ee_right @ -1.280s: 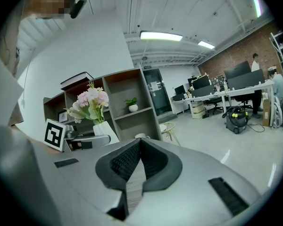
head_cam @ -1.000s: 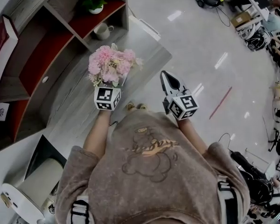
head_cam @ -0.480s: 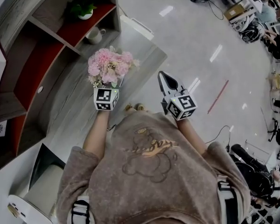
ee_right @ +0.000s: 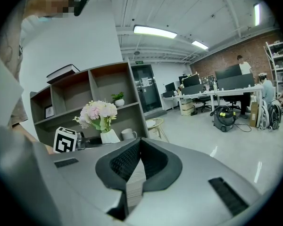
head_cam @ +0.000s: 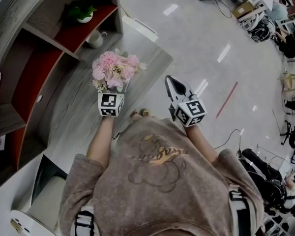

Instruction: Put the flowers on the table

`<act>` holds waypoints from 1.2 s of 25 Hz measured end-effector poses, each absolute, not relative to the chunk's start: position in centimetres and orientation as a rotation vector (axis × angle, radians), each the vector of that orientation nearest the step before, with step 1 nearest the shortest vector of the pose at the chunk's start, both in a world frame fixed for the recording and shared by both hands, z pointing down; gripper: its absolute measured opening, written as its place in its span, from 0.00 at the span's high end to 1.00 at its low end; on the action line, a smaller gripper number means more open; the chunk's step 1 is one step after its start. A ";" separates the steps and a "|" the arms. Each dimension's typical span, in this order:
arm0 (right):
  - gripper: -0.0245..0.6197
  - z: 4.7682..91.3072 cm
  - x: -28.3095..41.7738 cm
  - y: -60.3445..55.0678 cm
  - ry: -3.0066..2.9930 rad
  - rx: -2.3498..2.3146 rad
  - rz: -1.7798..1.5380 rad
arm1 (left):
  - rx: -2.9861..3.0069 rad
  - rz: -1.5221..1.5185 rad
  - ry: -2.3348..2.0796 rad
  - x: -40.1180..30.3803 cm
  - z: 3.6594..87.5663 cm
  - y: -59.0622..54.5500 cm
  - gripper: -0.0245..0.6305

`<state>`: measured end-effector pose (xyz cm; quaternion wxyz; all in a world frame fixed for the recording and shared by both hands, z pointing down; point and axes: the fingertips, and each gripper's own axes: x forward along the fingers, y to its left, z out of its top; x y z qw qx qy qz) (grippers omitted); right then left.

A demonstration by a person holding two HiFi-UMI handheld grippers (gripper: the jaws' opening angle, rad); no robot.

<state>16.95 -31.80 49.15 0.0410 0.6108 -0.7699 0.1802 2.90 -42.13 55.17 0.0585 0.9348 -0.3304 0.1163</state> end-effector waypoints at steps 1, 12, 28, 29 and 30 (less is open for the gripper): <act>0.97 49.2 17.0 -31.8 -2.355 1.871 0.554 | 2.835 0.350 -0.996 3.0 55.2 -42.1 0.48; 0.97 49.5 16.9 -31.7 -2.352 1.851 0.562 | 2.836 0.315 -1.012 3.1 55.2 -42.0 0.47; 0.97 49.1 16.9 -30.7 -2.369 1.849 0.557 | 2.796 0.362 -1.019 2.9 55.8 -41.4 0.47; 0.97 49.2 16.9 -30.6 -2.370 1.850 0.556 | 2.791 0.365 -1.021 2.9 55.8 -41.4 0.47; 0.97 49.1 17.0 -30.5 -2.370 1.851 0.556 | 2.786 0.367 -1.025 2.8 55.9 -41.4 0.46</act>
